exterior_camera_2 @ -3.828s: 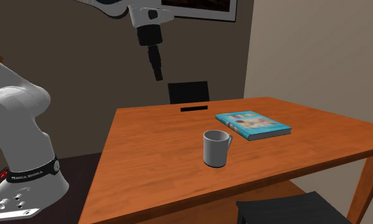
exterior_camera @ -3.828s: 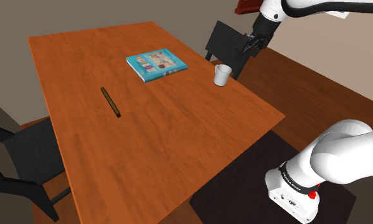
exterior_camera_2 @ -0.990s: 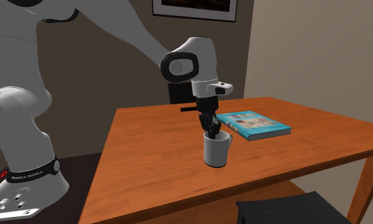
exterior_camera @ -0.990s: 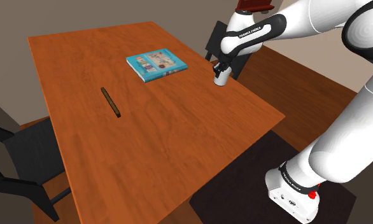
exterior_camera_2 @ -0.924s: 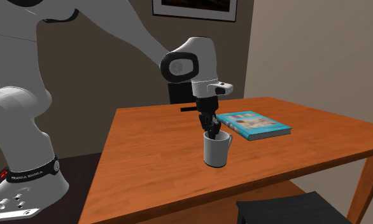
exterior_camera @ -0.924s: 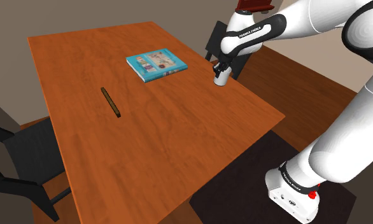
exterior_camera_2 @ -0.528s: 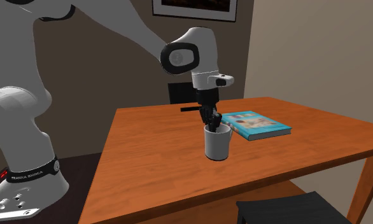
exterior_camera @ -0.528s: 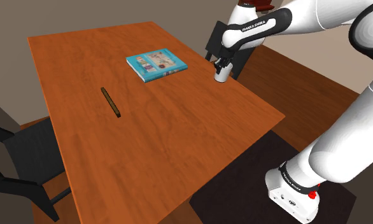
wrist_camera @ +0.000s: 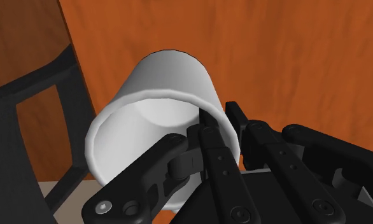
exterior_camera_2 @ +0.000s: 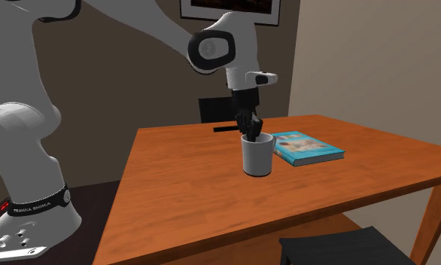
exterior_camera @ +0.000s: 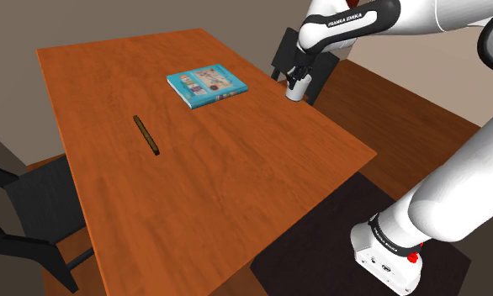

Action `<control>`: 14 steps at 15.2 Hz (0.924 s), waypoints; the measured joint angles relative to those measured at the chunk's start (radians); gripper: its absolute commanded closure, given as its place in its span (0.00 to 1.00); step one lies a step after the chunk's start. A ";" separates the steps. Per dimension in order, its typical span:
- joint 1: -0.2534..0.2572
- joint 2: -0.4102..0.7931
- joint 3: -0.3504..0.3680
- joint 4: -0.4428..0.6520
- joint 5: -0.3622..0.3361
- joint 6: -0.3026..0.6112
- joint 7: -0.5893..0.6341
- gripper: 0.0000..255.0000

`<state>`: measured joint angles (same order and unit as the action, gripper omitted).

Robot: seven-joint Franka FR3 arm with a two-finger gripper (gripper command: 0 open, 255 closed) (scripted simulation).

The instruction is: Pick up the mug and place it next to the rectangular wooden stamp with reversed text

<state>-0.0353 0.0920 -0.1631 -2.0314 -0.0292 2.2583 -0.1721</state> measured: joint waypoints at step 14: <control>0.003 -0.055 0.001 0.123 -0.007 -0.178 0.001 1.00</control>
<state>-0.0324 0.0366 -0.1621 -1.9084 -0.0365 2.0806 -0.1708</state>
